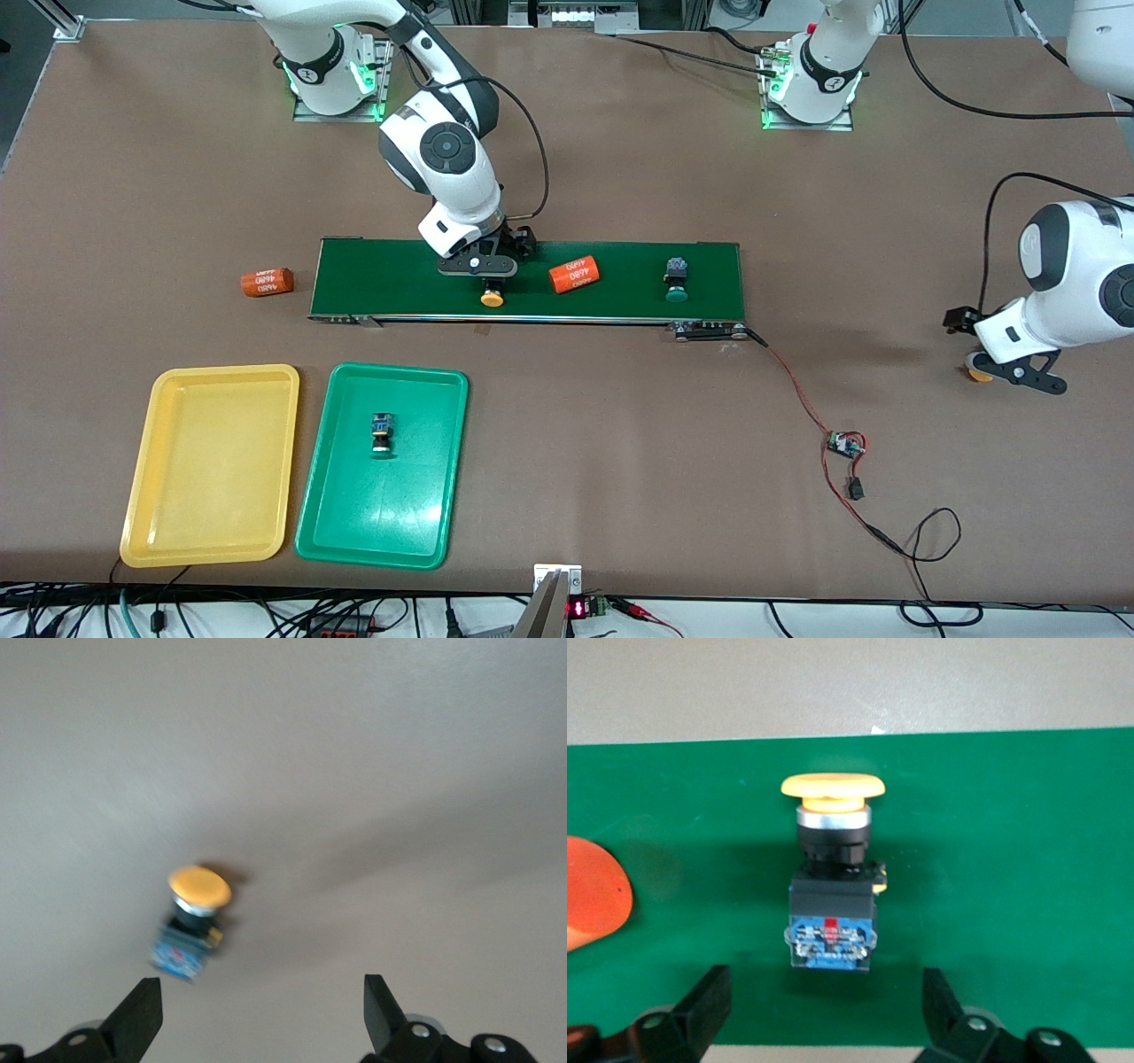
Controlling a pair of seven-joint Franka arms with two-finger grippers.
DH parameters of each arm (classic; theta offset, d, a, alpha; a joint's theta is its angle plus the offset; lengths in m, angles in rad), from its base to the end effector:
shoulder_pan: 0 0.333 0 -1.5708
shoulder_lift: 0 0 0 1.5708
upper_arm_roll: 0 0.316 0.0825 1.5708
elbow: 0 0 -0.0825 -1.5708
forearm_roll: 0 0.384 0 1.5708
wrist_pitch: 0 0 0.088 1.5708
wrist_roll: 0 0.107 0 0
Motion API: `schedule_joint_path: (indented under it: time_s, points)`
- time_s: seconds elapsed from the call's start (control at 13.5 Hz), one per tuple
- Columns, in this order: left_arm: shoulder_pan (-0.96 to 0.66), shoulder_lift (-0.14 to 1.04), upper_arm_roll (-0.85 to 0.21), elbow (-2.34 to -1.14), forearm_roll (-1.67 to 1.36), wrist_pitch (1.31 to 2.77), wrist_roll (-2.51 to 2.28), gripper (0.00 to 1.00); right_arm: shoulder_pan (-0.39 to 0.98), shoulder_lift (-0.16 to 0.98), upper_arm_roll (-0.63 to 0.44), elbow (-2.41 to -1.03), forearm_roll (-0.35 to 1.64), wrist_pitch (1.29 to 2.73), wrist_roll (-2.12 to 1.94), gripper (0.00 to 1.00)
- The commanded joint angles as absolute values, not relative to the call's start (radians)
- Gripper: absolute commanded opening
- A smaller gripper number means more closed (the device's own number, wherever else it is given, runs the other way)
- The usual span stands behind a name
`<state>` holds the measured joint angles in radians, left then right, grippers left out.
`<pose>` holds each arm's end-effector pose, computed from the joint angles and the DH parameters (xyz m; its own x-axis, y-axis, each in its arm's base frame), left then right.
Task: Sort buttons by color to trays
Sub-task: 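Grasp the yellow button with the right gripper while the left gripper grasps another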
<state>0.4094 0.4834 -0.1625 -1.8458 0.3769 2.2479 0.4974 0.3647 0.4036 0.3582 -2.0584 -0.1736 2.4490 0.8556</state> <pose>0.6126 0.1716 0.2608 0.8776 -0.4468 -0.1737 -0.4702 -0.8728 -0.1308 0.4486 0.3898 0.2508 0.9996 -0.0273 -0.0052 -0.0274 -0.9991 -0.0322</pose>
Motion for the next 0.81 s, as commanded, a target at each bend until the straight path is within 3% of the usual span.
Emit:
schedule_joint_path:
  time_s: [0.0, 0.22, 0.52, 0.67, 0.74]
  points:
    - [0.429, 0.564, -0.109, -1.815, 0.399, 2.379, 0.729, 1.0, 0.362, 0.423, 0.335, -2.052, -0.199, 2.477, 0.824, 0.7]
    - [0.452, 0.594, -0.098, -1.822, 0.39, 2.425, 0.839, 1.0, 0.36, 0.423, 0.304, -2.049, -0.198, 2.479, 0.789, 0.56]
    - [0.474, 0.649, -0.091, -1.818, 0.387, 2.46, 0.844, 1.0, 0.357, 0.419, 0.296, -2.036, -0.189, 2.476, 0.781, 0.16]
    - [0.472, 0.667, -0.089, -1.816, 0.388, 2.471, 0.842, 0.82, 0.354, 0.404, 0.281, -2.017, -0.181, 2.455, 0.782, 0.11]
    - [0.472, 0.67, -0.089, -1.816, 0.39, 2.471, 0.841, 0.59, 0.35, 0.39, 0.273, -2.005, -0.178, 2.424, 0.776, 0.11]
